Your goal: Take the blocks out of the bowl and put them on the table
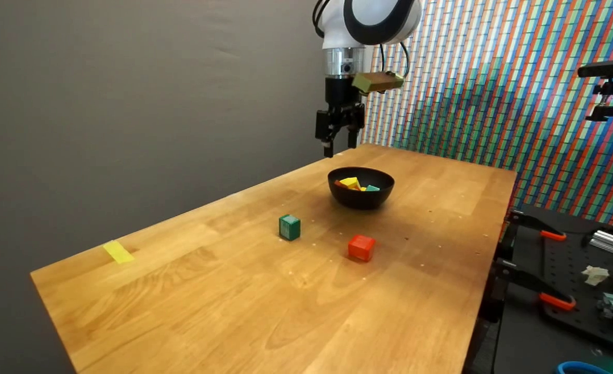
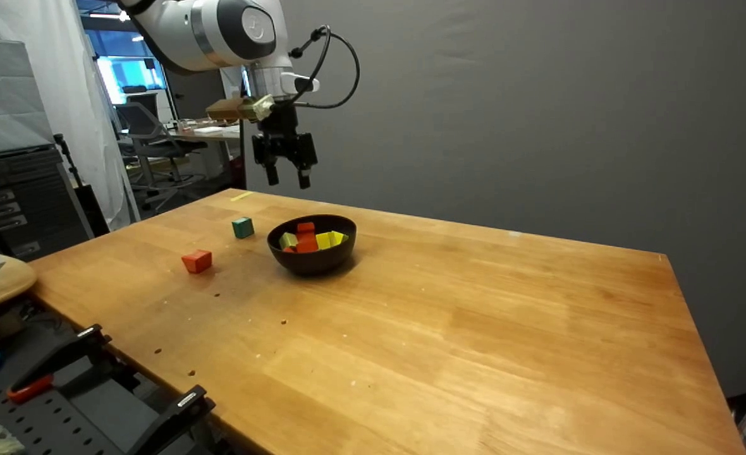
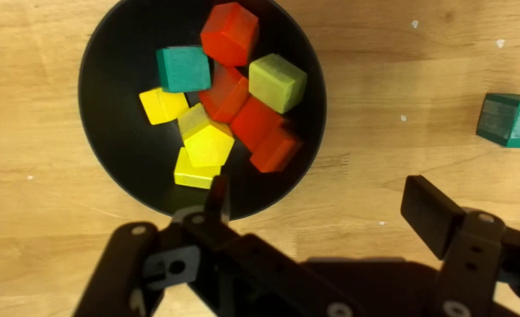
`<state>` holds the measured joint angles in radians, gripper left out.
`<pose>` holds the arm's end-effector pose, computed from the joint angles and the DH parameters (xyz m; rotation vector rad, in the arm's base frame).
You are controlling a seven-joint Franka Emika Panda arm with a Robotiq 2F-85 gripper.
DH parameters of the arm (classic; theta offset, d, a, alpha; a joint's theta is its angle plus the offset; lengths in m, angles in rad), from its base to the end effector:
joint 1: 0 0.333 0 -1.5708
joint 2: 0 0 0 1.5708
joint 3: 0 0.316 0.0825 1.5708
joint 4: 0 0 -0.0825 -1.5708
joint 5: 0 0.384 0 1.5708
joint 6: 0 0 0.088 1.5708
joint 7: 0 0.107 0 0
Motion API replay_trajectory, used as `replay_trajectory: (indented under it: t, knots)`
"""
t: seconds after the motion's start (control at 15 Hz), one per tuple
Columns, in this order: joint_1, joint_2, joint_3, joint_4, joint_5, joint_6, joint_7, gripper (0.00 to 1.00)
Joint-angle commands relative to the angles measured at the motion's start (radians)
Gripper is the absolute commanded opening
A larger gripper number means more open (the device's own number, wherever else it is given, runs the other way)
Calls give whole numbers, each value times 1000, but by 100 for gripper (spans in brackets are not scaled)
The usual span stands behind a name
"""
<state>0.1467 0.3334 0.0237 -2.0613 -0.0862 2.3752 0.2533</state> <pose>0.5804 0.0986 0.2702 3.0871 -0.0331 -0.0123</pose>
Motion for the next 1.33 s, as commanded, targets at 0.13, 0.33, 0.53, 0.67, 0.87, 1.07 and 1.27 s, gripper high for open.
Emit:
replay_trajectory:
  t: [0.13, 0.33, 0.53, 0.67, 0.87, 1.07, 1.27]
  knots:
    - [16, 47, -2, 17, -7, 25, 52, 100]
    - [-7, 69, -48, 11, 15, 24, 148, 100]
    - [-47, 86, -85, 3, 61, 38, 200, 100]
    - [-82, 105, -87, 8, 119, 61, 184, 100]
    - [-107, 155, -83, 31, 169, 86, 172, 100]
    - [-98, 213, -94, 56, 175, 126, 186, 100]
    - [-90, 251, -97, 75, 172, 148, 189, 100]
